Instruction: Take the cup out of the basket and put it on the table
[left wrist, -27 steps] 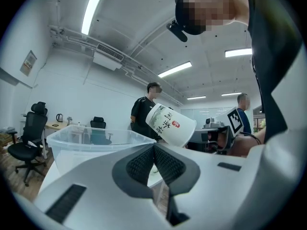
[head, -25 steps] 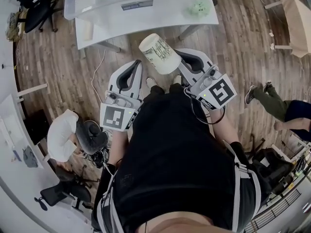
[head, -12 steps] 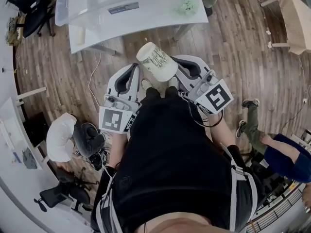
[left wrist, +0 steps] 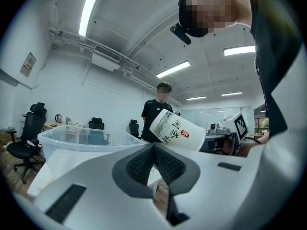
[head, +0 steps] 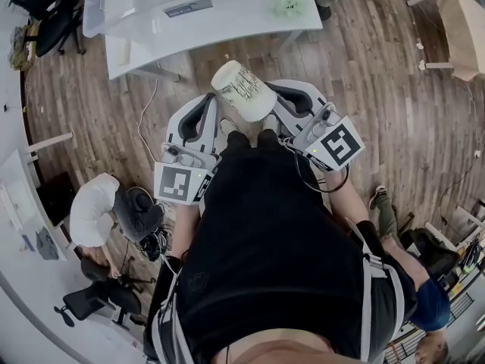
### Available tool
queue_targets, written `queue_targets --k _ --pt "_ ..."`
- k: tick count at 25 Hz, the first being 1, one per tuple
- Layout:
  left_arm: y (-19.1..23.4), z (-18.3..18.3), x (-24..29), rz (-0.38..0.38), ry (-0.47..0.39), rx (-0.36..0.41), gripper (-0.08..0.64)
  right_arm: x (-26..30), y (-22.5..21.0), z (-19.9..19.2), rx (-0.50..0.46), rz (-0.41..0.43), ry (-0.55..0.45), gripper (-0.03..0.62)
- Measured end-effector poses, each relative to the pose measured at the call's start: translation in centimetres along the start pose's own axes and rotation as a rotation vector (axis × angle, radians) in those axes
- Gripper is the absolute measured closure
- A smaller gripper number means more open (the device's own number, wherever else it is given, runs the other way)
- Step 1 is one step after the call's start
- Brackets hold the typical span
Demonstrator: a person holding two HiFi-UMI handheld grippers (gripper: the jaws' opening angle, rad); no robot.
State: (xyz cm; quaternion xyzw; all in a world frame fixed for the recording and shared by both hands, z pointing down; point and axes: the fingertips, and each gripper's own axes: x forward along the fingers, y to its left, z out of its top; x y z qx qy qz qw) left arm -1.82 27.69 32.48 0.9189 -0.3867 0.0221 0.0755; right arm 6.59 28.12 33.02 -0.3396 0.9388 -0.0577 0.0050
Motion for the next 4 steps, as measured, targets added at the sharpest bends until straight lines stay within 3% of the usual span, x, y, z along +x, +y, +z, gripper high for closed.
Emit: queue_targets --k 4 --pt "-0.29 0.07 0.00 -0.002 -0.003 0.001 0.541 -0.16 0.17 0.19 -0.009 0.004 -0.001 0.568"
